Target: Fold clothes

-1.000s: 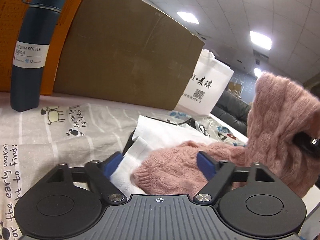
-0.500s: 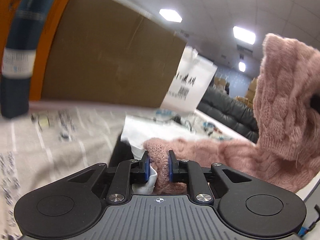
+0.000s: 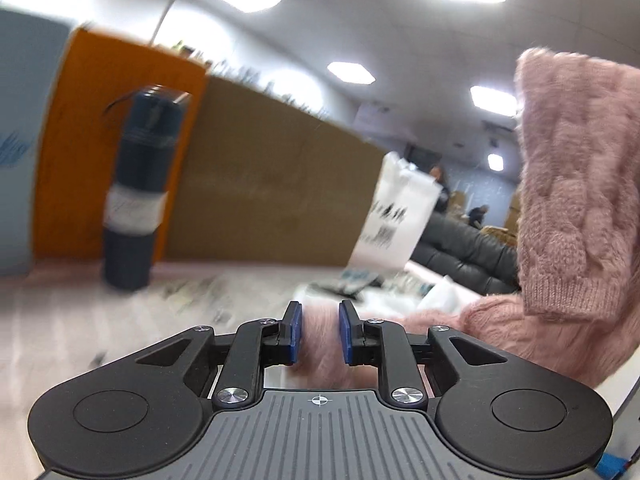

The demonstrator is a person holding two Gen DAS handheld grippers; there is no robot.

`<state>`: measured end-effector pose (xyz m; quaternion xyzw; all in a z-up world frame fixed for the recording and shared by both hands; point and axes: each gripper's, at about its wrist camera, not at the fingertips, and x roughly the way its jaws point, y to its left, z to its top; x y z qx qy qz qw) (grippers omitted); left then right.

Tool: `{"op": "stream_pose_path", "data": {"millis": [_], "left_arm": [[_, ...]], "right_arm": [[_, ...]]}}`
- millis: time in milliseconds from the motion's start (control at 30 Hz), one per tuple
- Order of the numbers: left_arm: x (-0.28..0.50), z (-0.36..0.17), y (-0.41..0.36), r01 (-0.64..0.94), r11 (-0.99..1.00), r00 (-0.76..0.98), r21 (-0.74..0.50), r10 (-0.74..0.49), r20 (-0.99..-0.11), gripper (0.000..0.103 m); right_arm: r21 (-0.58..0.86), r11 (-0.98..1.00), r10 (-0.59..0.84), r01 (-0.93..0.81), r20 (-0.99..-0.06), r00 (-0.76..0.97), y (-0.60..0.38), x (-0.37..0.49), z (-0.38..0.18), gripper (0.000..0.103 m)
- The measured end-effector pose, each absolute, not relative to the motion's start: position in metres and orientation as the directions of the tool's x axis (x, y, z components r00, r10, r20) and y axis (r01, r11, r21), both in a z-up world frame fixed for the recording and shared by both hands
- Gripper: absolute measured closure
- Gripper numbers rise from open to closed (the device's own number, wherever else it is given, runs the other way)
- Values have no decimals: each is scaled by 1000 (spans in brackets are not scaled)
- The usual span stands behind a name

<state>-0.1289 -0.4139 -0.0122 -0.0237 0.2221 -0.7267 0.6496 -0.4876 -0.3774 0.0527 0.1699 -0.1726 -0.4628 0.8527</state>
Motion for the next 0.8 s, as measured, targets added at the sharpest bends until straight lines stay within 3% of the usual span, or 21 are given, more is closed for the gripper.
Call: {"op": "stream_pose_path", "data": {"millis": [33,200,267,300,367,467,600,733,800], "left_arm": [[-123,-17,-409,926,-45,-154,-376,-952,-264,90],[-106,-23,-388,906,-2,-136,-422,-948,-289,94],[-103,-27,-385,897,20,-129,-442,-944,-305,68],[-101,-30,-385,885,19,-141,-466,-941,-308,63],[-98,-37,-388,838,27,-199,-545,-915,-352,38],[-96,-53,-395,672,27,-367,-740,-856,-364,38],[-103,-78,-408,378,66,-560,-924,-778,-285,38],[-120,-95,-420,191,63,-610,-980,-774,-169,40],[-130,-97,-423,204,39,-590,-978,-792,-154,50]], "right_arm": [[451,522,-842,724,136,522,-374,-482,52,86],[465,543,-824,699,138,549,-360,-467,50,86],[474,542,-825,694,140,548,-357,-466,51,86],[472,542,-826,695,146,545,-354,-466,52,86],[463,542,-830,702,161,535,-348,-468,55,86],[448,539,-837,713,189,514,-340,-474,62,86],[455,551,-829,700,207,519,-333,-481,63,86],[461,563,-822,686,224,524,-326,-488,64,86],[458,573,-814,679,229,533,-320,-489,65,86]]}}
